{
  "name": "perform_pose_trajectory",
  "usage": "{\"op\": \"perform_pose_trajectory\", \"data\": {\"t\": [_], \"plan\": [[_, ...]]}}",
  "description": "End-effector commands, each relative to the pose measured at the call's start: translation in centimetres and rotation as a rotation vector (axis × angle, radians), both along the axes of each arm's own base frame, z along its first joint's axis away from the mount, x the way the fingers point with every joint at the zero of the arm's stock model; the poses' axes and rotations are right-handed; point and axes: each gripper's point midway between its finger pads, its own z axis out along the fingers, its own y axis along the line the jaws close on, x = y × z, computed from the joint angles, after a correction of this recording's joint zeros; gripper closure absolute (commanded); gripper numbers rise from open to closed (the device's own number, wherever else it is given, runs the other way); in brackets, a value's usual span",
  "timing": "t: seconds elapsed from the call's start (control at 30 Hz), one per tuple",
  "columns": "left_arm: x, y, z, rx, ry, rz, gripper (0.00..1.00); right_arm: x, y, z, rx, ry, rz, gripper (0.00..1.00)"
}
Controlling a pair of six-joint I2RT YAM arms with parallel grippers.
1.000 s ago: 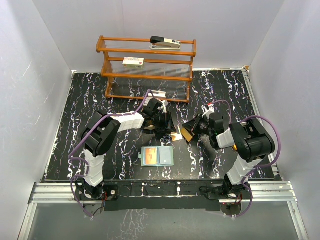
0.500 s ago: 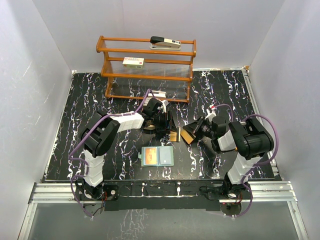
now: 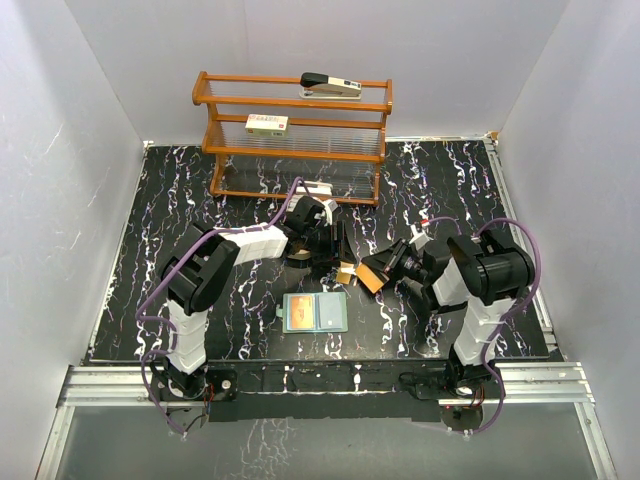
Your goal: Put the credit cards into the card holder
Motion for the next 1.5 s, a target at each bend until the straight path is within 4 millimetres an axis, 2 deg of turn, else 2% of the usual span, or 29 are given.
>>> {"op": "perform_pose_trajectory", "data": {"t": [0.0, 0.1, 0.2, 0.23, 0.3, 0.4, 0.43, 0.73, 0.83, 1.0, 1.47], "plan": [[-2.0, 1.9, -2.5, 0.101, 0.054, -0.006, 0.43, 0.5, 0.2, 2.2, 0.047, -0.093, 0.005, 1.0], [-1.8, 2.2, -2.4, 0.119, 0.044, 0.001, 0.42, 0.4, -0.3, 1.7, 0.002, -0.081, -0.016, 1.0], [-1.7, 2.5, -2.4, 0.14, 0.043, 0.007, 0.42, 0.6, -1.4, 0.2, -0.118, -0.045, -0.047, 1.0], [-1.7, 2.6, -2.4, 0.144, 0.043, 0.009, 0.42, 0.8, -1.8, 0.3, -0.159, -0.058, -0.053, 1.0], [-1.9, 2.7, -2.4, 0.146, 0.049, 0.014, 0.42, 0.5, -2.8, -1.1, -0.255, -0.024, -0.067, 1.0], [-2.0, 2.9, -2.5, 0.148, 0.046, 0.025, 0.42, 0.4, -3.6, -1.6, -0.319, -0.018, -0.09, 1.0], [-2.1, 3.0, -2.7, 0.149, 0.05, 0.027, 0.42, 1.6, -3.4, -0.8, -0.33, -0.051, -0.094, 1.0], [-2.4, 2.8, -2.9, 0.143, 0.063, 0.027, 0.41, 2.2, -1.9, -2.0, -0.408, -0.054, -0.109, 1.0], [-2.6, 2.6, -3.0, 0.138, 0.071, 0.023, 0.41, 2.5, -1.3, -1.6, -0.383, -0.071, -0.125, 1.0], [-2.8, 2.6, -3.2, 0.131, 0.079, 0.023, 0.41, 3.0, -0.4, 0.3, -0.301, -0.115, -0.124, 1.0], [-2.4, 2.3, -2.7, 0.13, 0.065, 0.019, 0.39, 2.3, 0.9, 4.0, -0.159, -0.174, -0.096, 1.0]]}}
